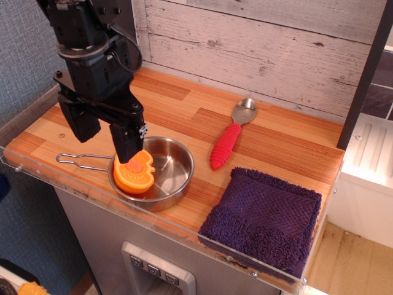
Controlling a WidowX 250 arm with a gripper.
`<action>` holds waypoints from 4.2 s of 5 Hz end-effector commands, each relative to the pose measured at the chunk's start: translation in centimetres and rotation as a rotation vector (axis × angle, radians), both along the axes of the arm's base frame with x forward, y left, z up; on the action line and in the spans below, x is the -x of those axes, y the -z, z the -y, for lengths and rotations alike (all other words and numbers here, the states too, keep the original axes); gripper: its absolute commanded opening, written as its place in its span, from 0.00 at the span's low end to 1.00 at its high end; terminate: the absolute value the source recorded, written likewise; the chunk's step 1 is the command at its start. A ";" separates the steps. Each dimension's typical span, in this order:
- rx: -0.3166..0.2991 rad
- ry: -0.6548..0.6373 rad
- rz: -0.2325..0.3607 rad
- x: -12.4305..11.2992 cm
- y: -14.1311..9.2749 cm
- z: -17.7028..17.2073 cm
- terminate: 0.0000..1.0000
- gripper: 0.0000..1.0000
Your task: Place the orange object next to the red spoon
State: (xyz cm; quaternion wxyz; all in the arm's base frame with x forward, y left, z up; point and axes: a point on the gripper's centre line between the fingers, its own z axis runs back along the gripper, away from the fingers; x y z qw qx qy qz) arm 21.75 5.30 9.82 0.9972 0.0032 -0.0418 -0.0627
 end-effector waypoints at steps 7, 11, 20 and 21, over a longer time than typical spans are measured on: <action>-0.055 -0.030 -0.074 -3.6 5.6 1.0 0.00 1.00; -0.041 -0.046 -0.098 -3.7 7.4 0.9 0.00 0.00; -0.016 -0.010 0.120 -15.7 5.7 -1.7 0.00 0.00; 0.025 -0.010 0.120 -15.8 6.1 -1.9 0.00 0.00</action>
